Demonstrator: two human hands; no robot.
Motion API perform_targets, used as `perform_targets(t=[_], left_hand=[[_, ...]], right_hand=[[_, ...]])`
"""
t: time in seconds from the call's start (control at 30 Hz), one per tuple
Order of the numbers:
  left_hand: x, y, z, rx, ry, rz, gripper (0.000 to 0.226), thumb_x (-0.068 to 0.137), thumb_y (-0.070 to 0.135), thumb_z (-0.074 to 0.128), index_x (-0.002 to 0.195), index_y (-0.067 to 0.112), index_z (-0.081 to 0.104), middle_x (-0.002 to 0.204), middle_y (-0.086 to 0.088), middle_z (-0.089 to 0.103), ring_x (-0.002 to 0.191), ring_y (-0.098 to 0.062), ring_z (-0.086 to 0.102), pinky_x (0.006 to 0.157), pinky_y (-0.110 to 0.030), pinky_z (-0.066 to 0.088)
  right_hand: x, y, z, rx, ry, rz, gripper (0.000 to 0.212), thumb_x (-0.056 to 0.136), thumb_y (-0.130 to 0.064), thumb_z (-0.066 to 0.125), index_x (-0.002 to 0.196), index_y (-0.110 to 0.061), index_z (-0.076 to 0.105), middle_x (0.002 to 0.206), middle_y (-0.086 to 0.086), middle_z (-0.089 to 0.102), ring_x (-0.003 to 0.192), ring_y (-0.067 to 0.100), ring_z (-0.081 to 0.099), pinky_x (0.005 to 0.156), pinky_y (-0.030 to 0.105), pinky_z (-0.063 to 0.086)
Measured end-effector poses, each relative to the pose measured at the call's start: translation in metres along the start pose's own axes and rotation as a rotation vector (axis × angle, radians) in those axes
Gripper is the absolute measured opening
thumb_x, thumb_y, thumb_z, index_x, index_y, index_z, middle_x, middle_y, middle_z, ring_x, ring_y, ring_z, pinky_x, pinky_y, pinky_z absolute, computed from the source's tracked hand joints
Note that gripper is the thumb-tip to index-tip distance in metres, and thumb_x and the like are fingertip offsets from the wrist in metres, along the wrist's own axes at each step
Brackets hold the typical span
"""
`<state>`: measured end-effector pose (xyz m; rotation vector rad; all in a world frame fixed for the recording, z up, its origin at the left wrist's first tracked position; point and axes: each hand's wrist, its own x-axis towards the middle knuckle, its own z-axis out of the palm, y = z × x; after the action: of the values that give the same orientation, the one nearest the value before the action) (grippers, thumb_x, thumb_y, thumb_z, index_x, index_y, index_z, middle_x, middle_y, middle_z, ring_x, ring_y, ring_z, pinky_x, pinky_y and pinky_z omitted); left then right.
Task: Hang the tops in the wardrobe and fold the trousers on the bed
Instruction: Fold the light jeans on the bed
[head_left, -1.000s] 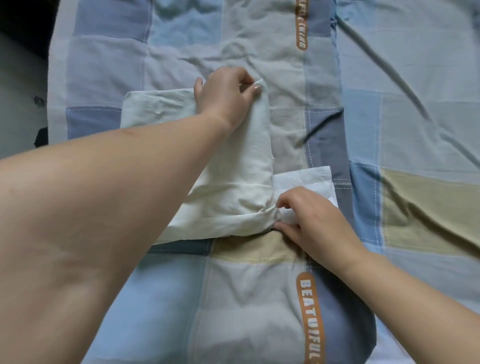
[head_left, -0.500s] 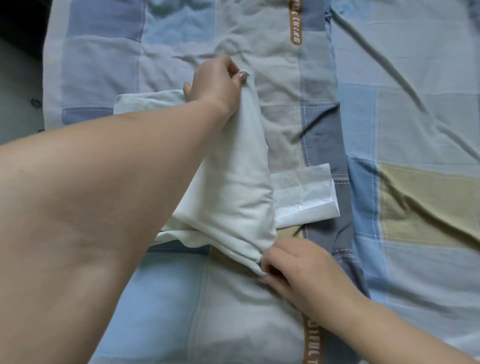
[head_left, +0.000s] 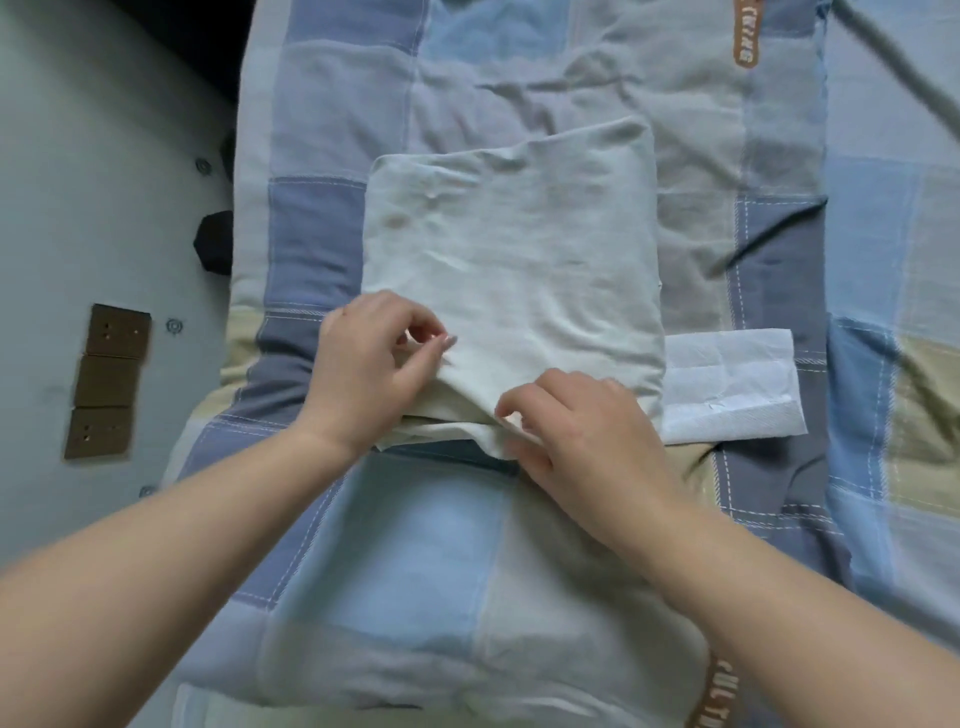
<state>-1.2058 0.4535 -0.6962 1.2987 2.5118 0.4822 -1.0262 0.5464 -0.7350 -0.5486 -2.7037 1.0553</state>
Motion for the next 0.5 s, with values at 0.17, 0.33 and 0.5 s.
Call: perform_targets(t=[0.17, 0.33, 0.5], left_hand=[[-0.054, -0.020, -0.005, 0.167, -0.089, 0.173, 0.028, 0.079, 0.041, 0.067, 0.089, 0.015, 0.071, 0.089, 0.001, 0.064, 0.084, -0.020, 0.060, 0.075, -0.039, 0.043], [-0.080, -0.037, -0.003, 0.305, -0.117, 0.220, 0.019, 0.085, 0.025, 0.055, 0.078, 0.019, 0.071, 0.081, 0.004, 0.066, 0.070, -0.024, 0.061, 0.072, -0.036, 0.033], [-0.121, -0.037, -0.006, 0.275, -0.205, 0.251, 0.021, 0.087, 0.028, 0.052, 0.078, 0.020, 0.069, 0.085, 0.006, 0.065, 0.075, -0.022, 0.062, 0.075, -0.036, 0.035]], right_hand=[[0.009, -0.012, 0.006, -0.115, -0.154, -0.032, 0.019, 0.073, -0.020, 0.073, 0.092, -0.021, 0.069, 0.091, 0.003, 0.058, 0.076, 0.025, 0.054, 0.065, 0.030, 0.030], [0.014, -0.016, 0.005, -0.097, -0.265, -0.062, 0.004, 0.081, -0.016, 0.064, 0.080, -0.014, 0.067, 0.082, 0.005, 0.060, 0.068, 0.031, 0.057, 0.061, 0.031, 0.038], [-0.001, -0.014, 0.003, 0.028, -0.387, -0.018, 0.018, 0.090, -0.031, 0.057, 0.102, -0.020, 0.064, 0.093, -0.002, 0.060, 0.086, 0.023, 0.059, 0.073, 0.035, 0.046]])
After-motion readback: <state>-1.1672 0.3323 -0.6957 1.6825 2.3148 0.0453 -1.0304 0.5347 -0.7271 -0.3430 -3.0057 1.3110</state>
